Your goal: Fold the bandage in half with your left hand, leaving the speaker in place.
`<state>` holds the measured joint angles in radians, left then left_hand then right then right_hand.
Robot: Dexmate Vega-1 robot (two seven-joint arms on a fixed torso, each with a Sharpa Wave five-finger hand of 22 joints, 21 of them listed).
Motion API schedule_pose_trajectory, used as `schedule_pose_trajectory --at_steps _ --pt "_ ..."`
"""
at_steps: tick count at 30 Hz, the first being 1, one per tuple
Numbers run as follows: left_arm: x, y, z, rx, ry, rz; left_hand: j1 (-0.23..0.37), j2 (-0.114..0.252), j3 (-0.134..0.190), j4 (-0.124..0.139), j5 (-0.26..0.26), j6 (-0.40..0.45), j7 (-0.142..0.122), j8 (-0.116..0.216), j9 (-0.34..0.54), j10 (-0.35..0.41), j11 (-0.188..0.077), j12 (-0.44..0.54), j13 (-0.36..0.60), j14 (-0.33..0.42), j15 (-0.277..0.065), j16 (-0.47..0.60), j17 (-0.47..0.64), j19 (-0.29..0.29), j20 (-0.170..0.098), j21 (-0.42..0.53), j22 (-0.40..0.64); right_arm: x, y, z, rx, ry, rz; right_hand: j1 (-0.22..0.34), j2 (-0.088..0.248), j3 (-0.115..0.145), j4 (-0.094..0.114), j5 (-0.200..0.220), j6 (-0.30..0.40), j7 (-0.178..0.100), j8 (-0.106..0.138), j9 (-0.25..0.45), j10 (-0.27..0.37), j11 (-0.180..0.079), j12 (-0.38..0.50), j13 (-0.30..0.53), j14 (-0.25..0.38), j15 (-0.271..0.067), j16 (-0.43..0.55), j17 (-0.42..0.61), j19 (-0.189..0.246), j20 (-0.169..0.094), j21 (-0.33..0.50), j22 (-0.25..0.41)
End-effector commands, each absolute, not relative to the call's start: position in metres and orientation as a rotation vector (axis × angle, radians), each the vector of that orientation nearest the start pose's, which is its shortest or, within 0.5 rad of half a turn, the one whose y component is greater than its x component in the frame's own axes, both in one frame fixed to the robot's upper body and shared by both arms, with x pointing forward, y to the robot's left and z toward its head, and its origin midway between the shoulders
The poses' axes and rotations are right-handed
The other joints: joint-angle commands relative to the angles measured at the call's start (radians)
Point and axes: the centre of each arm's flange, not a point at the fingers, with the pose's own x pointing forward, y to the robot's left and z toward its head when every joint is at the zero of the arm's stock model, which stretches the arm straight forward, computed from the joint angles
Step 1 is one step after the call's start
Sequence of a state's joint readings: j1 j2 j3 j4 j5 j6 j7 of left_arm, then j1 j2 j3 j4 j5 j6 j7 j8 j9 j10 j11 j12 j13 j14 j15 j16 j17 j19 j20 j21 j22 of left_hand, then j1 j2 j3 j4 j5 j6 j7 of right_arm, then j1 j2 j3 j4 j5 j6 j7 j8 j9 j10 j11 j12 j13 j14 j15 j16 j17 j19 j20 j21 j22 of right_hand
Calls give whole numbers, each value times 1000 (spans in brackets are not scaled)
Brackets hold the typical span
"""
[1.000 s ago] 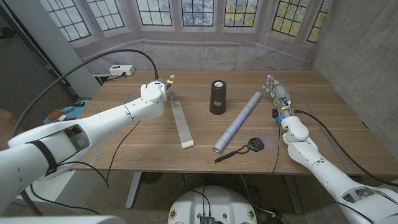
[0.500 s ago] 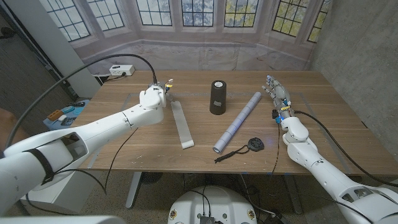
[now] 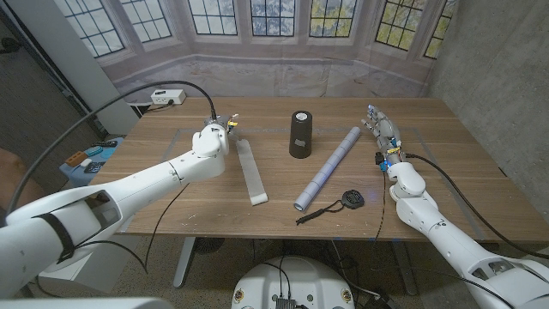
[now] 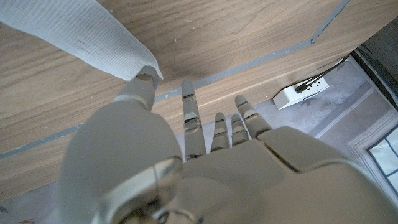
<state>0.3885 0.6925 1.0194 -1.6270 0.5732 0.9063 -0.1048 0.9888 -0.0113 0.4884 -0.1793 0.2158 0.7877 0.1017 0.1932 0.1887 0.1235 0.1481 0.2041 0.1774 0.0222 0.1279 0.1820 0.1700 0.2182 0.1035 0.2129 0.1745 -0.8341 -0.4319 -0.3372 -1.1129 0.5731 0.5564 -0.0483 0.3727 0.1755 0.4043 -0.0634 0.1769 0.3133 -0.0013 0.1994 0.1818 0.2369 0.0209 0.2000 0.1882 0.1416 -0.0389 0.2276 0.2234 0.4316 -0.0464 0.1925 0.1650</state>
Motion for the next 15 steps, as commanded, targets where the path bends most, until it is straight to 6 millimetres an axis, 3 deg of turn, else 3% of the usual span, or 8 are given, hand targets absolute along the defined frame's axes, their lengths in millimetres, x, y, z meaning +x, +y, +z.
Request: schedule_pose_trajectory --at_steps 1,15 --pt "664 226 40 1507 -148 340 32 16 5 0 5 4 -3 3 3 7 2 6 1 6 0 7 2 8 0 -1 5 652 -324 -49 69 -725 25 7 0 3 -6 1 7 0 -1 1 4 3 0 2 9 -23 5 1 8 -40 -1 3" --pt "667 222 35 1501 -162 333 62 18 3 3 9 49 -16 18 6 32 -4 9 2 29 -9 8 2 22 -5 2 6 652 -326 -52 72 -719 21 6 0 3 -6 1 8 1 -3 1 5 4 -1 2 9 -24 5 1 8 -39 -1 3"
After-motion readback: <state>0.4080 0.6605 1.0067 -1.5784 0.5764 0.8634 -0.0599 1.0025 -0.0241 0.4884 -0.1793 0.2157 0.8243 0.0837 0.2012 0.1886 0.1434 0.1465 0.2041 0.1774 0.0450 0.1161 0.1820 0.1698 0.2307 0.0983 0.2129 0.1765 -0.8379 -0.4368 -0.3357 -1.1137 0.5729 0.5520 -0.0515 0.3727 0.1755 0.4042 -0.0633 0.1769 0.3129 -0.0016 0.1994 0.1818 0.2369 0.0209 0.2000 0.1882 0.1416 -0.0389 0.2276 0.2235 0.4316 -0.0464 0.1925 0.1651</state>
